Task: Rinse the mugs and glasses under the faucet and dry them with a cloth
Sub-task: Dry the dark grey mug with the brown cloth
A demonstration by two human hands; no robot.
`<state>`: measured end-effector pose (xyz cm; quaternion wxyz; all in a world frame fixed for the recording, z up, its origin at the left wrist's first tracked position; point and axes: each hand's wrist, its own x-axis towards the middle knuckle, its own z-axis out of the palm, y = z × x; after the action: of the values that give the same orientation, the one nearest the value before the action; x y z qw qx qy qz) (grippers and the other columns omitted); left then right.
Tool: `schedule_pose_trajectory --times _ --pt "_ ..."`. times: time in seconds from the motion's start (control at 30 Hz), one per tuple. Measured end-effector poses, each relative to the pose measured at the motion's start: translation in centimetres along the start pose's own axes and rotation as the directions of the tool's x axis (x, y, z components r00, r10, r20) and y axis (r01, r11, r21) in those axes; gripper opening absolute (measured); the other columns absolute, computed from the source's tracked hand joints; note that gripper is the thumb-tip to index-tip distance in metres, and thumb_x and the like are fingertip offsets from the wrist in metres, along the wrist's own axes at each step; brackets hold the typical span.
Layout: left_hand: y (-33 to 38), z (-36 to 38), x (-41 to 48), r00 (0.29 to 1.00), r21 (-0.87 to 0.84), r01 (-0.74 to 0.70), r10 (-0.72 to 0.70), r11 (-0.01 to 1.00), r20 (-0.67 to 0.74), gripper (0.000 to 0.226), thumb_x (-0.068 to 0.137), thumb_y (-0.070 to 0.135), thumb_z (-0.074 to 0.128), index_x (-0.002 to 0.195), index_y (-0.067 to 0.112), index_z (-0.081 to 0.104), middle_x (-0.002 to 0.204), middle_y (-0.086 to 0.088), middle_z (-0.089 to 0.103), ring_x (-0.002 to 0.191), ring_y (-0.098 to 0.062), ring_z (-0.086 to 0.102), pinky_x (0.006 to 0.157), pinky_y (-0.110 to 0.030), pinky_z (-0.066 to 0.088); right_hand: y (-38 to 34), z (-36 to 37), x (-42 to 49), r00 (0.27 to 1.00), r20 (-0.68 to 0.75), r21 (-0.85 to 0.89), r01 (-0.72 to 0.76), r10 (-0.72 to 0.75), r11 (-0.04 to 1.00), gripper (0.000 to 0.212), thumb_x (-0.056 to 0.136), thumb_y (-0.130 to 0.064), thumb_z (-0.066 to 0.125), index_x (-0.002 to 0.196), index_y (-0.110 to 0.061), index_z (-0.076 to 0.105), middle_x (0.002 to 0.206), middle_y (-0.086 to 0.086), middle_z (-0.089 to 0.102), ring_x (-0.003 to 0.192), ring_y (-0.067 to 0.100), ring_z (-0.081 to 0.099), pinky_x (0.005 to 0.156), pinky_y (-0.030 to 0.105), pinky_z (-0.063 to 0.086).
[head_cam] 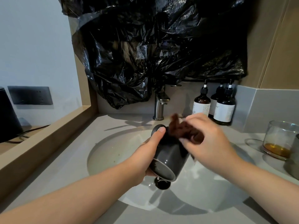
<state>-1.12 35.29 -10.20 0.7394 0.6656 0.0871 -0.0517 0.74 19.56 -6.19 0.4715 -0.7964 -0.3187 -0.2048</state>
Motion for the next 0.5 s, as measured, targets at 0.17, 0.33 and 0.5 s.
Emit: schedule_pose_trajectory --times 0.17,0.33,0.5 --pt "-0.3 -0.3 0.1 0.998 -0.008 -0.054 0.054 0.999 -0.033 0.061 0.073 0.079 0.047 0.111 0.034 0.066 0.098 0.002 0.075 0.094 -0.020 0.071 0.081 -0.042 0.058 1.5 0.3 -1.0 0.963 0.236 -0.176 0.174 -0.130 0.969 0.040 0.068 -0.051 0.074 0.103 -0.044 0.056 0.138 -0.025 0.038 0.125 -0.013 0.035 0.097 -0.001 0.022" --pt "-0.5 -0.1 -0.4 0.995 0.034 -0.063 0.066 0.997 -0.080 0.058 0.076 0.075 0.046 0.110 0.031 0.064 0.096 -0.001 0.074 0.089 -0.020 0.071 0.079 -0.040 0.059 1.7 1.2 -1.2 0.974 0.065 -0.209 0.225 -0.216 0.952 0.027 0.078 -0.052 0.056 0.087 -0.028 0.065 0.110 -0.022 0.056 0.101 -0.005 0.052 0.085 0.010 0.039" --pt "-0.4 0.1 -0.4 0.993 0.063 -0.051 0.057 0.997 -0.105 0.053 0.076 0.073 0.048 0.108 0.033 0.062 0.100 0.001 0.072 0.090 -0.021 0.070 0.086 -0.042 0.057 1.7 1.3 -0.7 0.951 -0.084 -0.427 0.234 -0.296 0.873 0.023 0.081 -0.021 0.065 0.104 -0.020 0.063 0.093 -0.007 0.061 0.088 0.013 0.056 0.070 0.032 0.051"
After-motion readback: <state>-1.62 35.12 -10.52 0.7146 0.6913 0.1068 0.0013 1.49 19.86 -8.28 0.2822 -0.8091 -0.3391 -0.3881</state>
